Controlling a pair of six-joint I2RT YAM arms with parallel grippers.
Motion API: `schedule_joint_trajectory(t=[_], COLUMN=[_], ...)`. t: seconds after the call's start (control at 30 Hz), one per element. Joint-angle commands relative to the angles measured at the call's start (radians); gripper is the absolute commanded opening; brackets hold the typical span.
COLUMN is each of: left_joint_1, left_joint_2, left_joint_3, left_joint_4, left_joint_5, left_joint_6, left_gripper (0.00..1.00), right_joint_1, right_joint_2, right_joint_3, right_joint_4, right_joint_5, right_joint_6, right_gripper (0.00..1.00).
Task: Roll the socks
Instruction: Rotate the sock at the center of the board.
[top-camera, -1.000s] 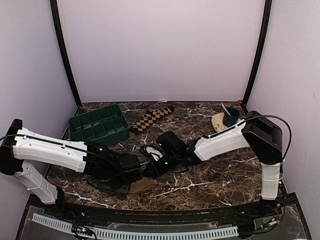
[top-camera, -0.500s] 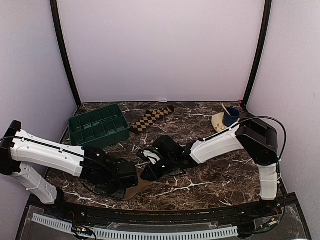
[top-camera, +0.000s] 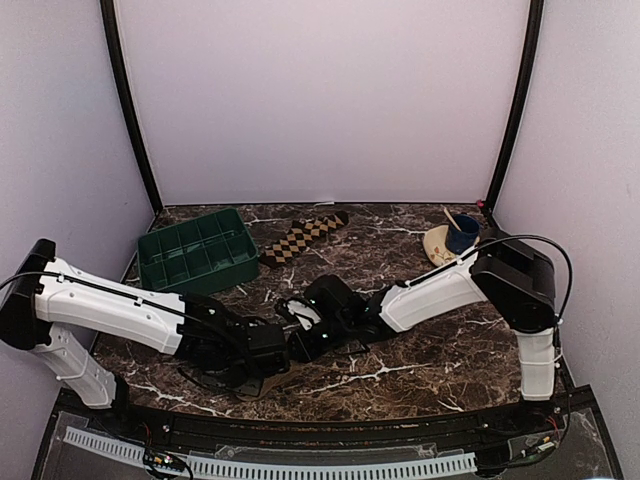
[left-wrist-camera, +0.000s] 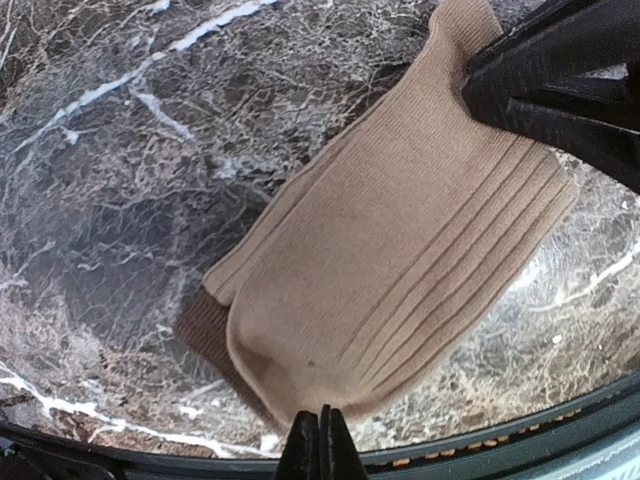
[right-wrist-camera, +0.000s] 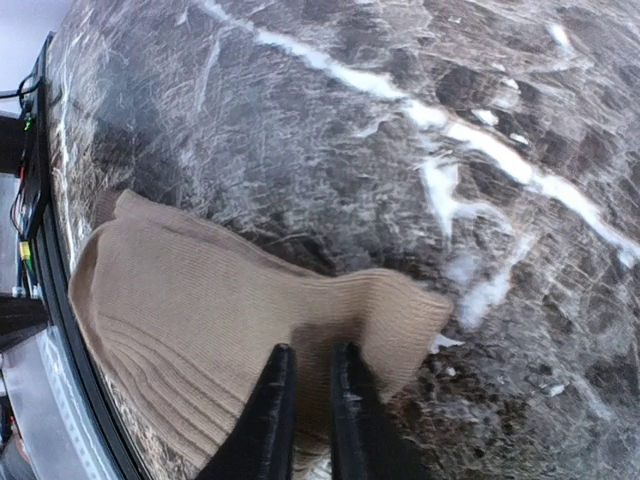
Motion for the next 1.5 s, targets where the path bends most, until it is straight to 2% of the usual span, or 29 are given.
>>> schedule_joint_trajectory(t=[0.0,0.13,0.37,0.67,1.17,1.47], left_joint_1=[-0.003,0.000,0.011,0.098,0.233,0.286], left_joint_2=[0.016,0.037,0.056,0.039,0.101,0.155], left_joint_3=[-0.008,-0.019,-0.102,-0.188,-0.123,-0.050], left_joint_4=[0.018,0.039,0.106,0.184,0.244,0.316], left_joint_5=[-0.017,-0.013,0.026,0.055,0.013,-0.017], left_joint_6=[0.019,0.031,0.031,0.073,0.303,0.523], left_gripper=[0.00,0.00,0.00,0.00,0.00,0.00], right_joint_1=[0.010,0.010,0.009,0.002,-0.013,-0.020], right_joint_2=[0.009,0.006,-0.005,-0.005,-0.105,-0.166], right_joint_3=[-0.029,-0.062,-0.075,-0.081,-0.199,-0.254], right_joint_4=[-0.029,-0.024,-0.021,-0.018,-0.016,-0.025], right_joint_5=[0.082,0.108,0.115,0.095,0.157,0.199], right_joint_6=[0.065,0.110,0.148,0.181,0.231,0.263], right_gripper=[0.08,0.00,0.00,0.00,0.00,0.00])
